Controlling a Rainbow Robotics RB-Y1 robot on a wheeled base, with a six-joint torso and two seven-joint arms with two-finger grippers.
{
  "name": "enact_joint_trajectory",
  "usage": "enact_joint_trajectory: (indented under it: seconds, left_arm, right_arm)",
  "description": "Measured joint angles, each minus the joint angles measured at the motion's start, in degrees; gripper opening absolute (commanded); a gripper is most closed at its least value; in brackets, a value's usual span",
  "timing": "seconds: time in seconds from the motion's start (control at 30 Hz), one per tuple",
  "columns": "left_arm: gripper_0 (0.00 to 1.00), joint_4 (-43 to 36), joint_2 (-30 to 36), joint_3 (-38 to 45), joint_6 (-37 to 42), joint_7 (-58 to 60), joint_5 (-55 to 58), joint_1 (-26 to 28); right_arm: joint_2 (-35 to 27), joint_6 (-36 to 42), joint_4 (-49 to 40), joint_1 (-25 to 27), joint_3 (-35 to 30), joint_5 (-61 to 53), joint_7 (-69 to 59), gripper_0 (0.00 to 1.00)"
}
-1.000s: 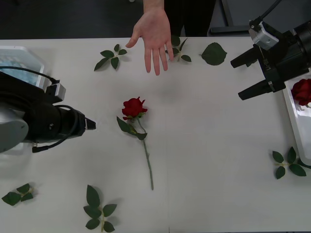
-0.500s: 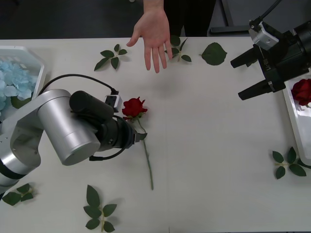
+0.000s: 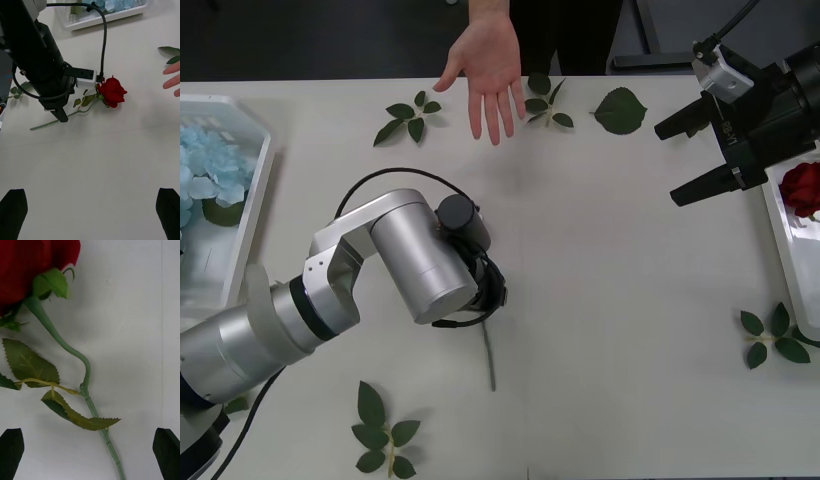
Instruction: Place the red flowers into the right box and the blue flowers into the left box. If a person shows an open palm, hand one flower to the person first, then continue sorting.
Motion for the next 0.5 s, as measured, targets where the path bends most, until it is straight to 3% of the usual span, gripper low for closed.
enact_joint_trajectory:
  seconds: [0.5]
  left_arm:
    - [1.0, 8.47, -3.76, -2.78, -2.32, 0.4, 0.01, -2.47]
  right_arm:
    - [0.0, 0.0, 0.0, 0.0, 0.0, 0.0, 0.0, 1.0]
